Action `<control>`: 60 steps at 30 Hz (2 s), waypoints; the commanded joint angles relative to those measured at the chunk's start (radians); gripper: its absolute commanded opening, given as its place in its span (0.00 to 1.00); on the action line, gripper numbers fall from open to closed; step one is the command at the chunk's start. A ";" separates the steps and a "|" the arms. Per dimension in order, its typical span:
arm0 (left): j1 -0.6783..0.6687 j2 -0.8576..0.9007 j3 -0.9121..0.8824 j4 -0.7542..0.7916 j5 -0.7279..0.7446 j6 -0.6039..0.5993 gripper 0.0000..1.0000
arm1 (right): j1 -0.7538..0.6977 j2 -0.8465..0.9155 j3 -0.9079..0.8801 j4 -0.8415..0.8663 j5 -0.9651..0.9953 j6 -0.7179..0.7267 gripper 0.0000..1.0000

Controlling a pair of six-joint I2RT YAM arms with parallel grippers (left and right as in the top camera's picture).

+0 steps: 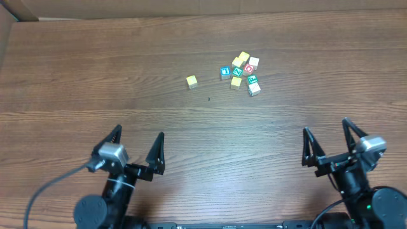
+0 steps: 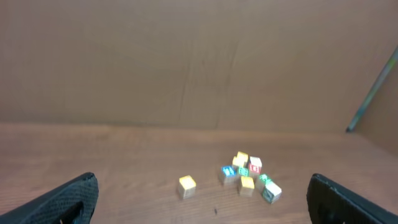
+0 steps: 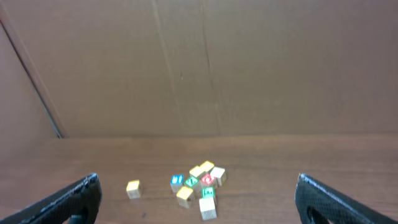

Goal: Flip 4 blocks
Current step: 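Raise both arms and move the right gripper over the block cluster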

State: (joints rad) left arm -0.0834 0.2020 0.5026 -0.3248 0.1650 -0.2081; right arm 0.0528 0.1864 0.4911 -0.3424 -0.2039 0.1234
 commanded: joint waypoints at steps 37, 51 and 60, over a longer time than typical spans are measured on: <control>0.010 1.508 1.162 -1.017 0.054 -0.040 0.04 | 0.081 1.395 0.916 -0.792 -0.210 0.005 0.52; 0.150 1.555 1.162 -1.005 -0.126 -0.213 1.00 | 0.267 1.397 0.882 -0.656 0.077 0.038 0.93; 0.238 1.554 1.162 -1.006 -0.124 -0.222 1.00 | 0.284 1.412 0.715 -0.376 0.248 0.090 0.91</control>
State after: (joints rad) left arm 0.1532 1.7527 1.6463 -1.3281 0.0593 -0.4019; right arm 0.3355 1.5852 1.2583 -0.7879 -0.0376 0.1925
